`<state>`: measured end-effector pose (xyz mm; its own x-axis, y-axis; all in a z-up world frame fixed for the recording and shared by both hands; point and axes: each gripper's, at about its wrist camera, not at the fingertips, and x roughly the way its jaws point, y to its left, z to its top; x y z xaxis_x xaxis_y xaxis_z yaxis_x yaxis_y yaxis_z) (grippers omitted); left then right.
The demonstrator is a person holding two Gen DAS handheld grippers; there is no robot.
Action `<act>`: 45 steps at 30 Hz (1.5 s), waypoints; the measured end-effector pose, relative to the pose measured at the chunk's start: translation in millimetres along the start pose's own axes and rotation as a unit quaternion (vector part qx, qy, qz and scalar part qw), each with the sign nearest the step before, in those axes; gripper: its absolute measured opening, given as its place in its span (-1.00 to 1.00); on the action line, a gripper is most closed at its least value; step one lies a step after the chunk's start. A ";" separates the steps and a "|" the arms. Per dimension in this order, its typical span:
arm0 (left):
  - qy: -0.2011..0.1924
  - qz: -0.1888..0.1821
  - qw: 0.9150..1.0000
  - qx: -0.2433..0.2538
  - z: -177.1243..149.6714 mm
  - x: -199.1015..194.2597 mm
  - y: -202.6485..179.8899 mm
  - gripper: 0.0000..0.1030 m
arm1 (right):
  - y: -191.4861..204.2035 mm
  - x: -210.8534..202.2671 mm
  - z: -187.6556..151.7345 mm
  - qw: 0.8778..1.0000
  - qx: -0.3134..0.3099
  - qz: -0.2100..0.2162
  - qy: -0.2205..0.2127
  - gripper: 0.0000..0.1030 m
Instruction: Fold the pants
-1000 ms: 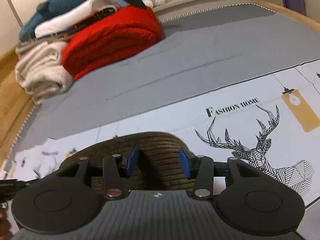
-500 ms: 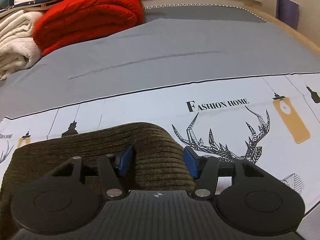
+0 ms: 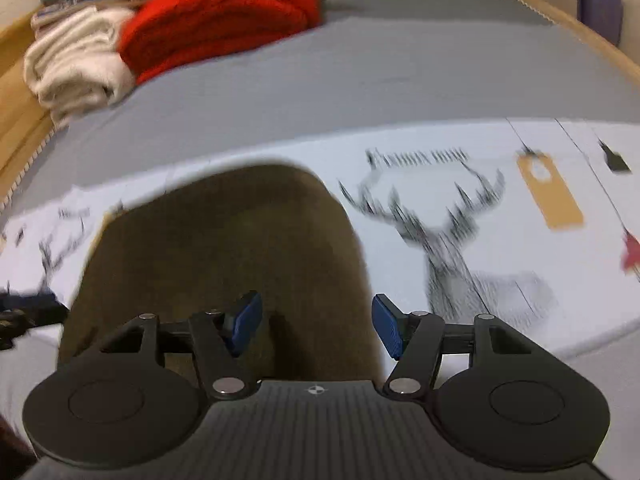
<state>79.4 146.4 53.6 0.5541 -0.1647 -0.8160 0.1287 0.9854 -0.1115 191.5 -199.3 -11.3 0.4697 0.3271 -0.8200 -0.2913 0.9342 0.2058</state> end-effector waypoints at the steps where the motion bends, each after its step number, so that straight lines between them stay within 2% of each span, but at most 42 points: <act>1: 0.006 -0.011 1.000 0.029 -7.4 -2.4 -8.7 0.35 | -5.2 -3.5 -7.1 1.000 0.002 -0.008 0.009 0.23; 3: 0.033 -0.011 0.995 0.092 -25.2 3.9 -24.0 0.39 | -15.2 -5.3 -19.2 0.999 0.012 -0.020 0.036 0.23; 5: 0.077 0.022 0.987 0.140 -44.1 19.6 -30.7 0.38 | -25.0 -0.3 -36.5 0.997 0.025 -0.017 0.075 0.22; 6: 0.101 0.034 0.983 0.150 -53.0 28.9 -27.9 0.38 | -27.9 0.3 -43.5 0.996 0.031 -0.012 0.077 0.21; 7: 0.115 0.032 0.983 0.143 -57.0 33.8 -22.6 0.38 | -27.9 0.4 -47.2 0.996 0.033 -0.008 0.080 0.20; 8: 0.122 0.026 0.984 0.127 -57.7 35.7 -15.6 0.38 | -25.5 -0.4 -48.5 0.996 0.033 0.001 0.086 0.09; 9: 0.124 0.021 0.986 0.108 -56.3 35.1 -9.2 0.38 | -20.8 -1.2 -49.0 0.995 0.028 0.014 0.093 -0.18; 10: 0.123 0.020 0.988 0.096 -54.7 33.4 -4.0 0.38 | -15.7 -2.4 -48.8 0.995 0.021 0.023 0.096 -0.27; 13: 0.119 0.036 0.987 0.100 -53.9 30.6 1.9 0.38 | 2.5 -1.8 -52.4 0.995 0.000 0.008 0.097 -0.29; 16: 0.125 0.058 0.985 0.100 -50.6 29.5 5.3 0.39 | 19.1 4.0 -59.5 0.993 -0.006 0.030 0.116 -0.31; 18: 0.129 0.061 0.985 0.099 -47.3 28.7 6.5 0.39 | 29.5 3.0 -61.9 0.993 -0.026 0.023 0.112 -0.31; 21: 0.128 0.068 0.983 0.115 -43.8 24.4 -0.9 0.43 | 28.7 -0.1 -61.1 0.994 -0.013 0.018 0.110 -0.30; 23: 0.119 0.070 0.984 0.112 -40.5 14.9 -11.3 0.45 | 25.0 -6.8 -56.9 0.996 -0.009 0.001 0.092 -0.29; 24: 0.112 0.070 0.986 0.101 -37.3 8.5 -12.9 0.49 | 24.3 -14.2 -53.7 0.997 -0.011 -0.021 0.073 -0.24; 25: 0.104 0.064 0.989 0.087 -33.4 0.1 -14.0 0.63 | 25.6 -26.1 -51.2 0.998 -0.012 -0.047 0.050 -0.17; 27: 0.080 0.049 0.993 0.075 -25.4 -19.0 -17.6 0.71 | 27.7 -53.5 -47.2 0.997 -0.006 -0.082 -0.005 0.29; 29: 0.037 0.060 0.995 0.070 -14.7 -43.1 -25.0 0.77 | 32.2 -85.5 -46.0 0.995 -0.004 -0.086 -0.058 0.39; 31: -0.027 0.073 0.995 0.058 -10.8 -72.8 -33.0 0.88 | 43.7 -120.8 -49.5 0.991 -0.017 -0.085 -0.104 0.51; 32: -0.058 0.071 0.994 0.053 -12.6 -88.8 -38.7 0.92 | 48.6 -134.6 -53.4 0.988 -0.024 -0.086 -0.123 0.69; 33: -0.083 0.076 0.993 0.039 -15.8 -103.1 -43.9 0.94 | 53.9 -146.2 -57.7 0.986 -0.030 -0.087 -0.139 0.83; 35: -0.114 0.071 0.991 0.001 -26.1 -121.3 -50.1 0.97 | 64.9 -167.8 -69.8 0.981 -0.043 -0.087 -0.170 0.90; 39: -0.137 0.067 0.985 -0.080 -64.2 -122.3 -63.2 0.99 | 68.9 -172.1 -99.0 0.978 -0.048 -0.079 -0.189 0.94; 41: -0.119 0.071 0.988 -0.066 -86.5 -97.3 -73.5 0.99 | 61.5 -153.4 -113.7 0.981 -0.052 -0.085 -0.166 0.92; 42: -0.076 0.096 0.992 -0.045 -91.6 -81.9 -81.1 0.99 | 60.7 -140.9 -115.1 0.984 -0.055 -0.097 -0.136 0.83; 43: -0.042 0.131 0.990 -0.033 -90.8 -69.8 -86.5 0.98 | 59.6 -133.3 -115.9 0.986 -0.051 -0.104 -0.120 0.80; 45: -0.069 0.139 0.988 -0.025 -87.4 -68.1 -90.6 0.99 | 57.5 -132.2 -114.7 0.987 -0.039 -0.097 -0.120 0.80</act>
<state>-41.9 72.1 69.7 0.6697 0.1107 -0.7344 -0.0826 0.9938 0.0744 17.1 -205.1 47.7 0.7040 0.1769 -0.6878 -0.2364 0.9716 0.0081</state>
